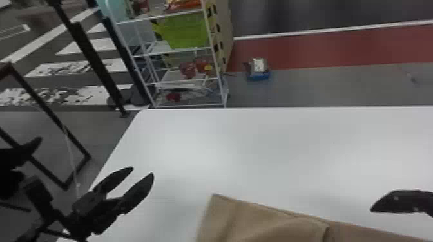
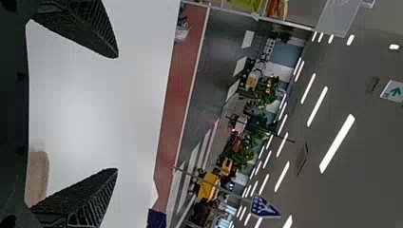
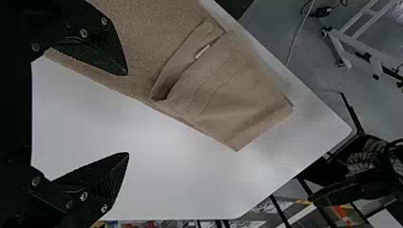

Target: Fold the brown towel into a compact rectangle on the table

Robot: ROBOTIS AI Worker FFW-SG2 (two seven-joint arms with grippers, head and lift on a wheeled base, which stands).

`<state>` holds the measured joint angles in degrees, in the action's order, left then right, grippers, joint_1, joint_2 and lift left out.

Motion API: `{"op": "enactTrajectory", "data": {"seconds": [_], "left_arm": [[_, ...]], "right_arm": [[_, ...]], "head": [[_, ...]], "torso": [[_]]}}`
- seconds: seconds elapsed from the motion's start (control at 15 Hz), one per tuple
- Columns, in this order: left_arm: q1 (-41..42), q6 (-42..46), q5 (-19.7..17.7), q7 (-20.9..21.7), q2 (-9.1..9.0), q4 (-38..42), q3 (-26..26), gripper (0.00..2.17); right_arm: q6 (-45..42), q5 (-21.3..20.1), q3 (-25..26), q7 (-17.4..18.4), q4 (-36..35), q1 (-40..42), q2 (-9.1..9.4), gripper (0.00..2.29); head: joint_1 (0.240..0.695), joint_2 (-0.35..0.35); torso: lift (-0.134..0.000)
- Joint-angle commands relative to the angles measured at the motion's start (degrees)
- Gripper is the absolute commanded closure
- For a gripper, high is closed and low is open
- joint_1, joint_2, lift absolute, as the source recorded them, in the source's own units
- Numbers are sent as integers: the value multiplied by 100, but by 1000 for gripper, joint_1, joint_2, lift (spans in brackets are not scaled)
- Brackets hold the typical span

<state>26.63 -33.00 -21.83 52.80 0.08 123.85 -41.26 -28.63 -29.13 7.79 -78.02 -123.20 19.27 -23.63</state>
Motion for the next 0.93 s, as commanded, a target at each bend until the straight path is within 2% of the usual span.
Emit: {"op": "enactTrajectory", "data": {"seconds": [0.0,0.2,0.4,0.67,0.87], "left_arm": [[0,34,-31,-24,-23,-28,-145,26],[0,52,-93,-33,-23,-28,-154,29],[9,69,-84,-51,-23,-54,-101,29],[9,333,-84,-68,-23,-203,-13,33],[9,350,-84,-60,-23,-256,-13,33]], "right_arm": [[170,3,-314,-30,-2,-117,-221,390],[293,-102,-656,-30,-2,-169,-405,502],[293,-339,-1034,-30,42,-169,-555,505],[328,-585,-1430,-30,253,-266,-581,701],[363,-638,-1720,-30,481,-424,-537,707]], "head": [[695,350],[695,350],[695,350],[695,350],[695,350]], "torso": [[-123],[-123],[-123],[-123],[-123]]}}
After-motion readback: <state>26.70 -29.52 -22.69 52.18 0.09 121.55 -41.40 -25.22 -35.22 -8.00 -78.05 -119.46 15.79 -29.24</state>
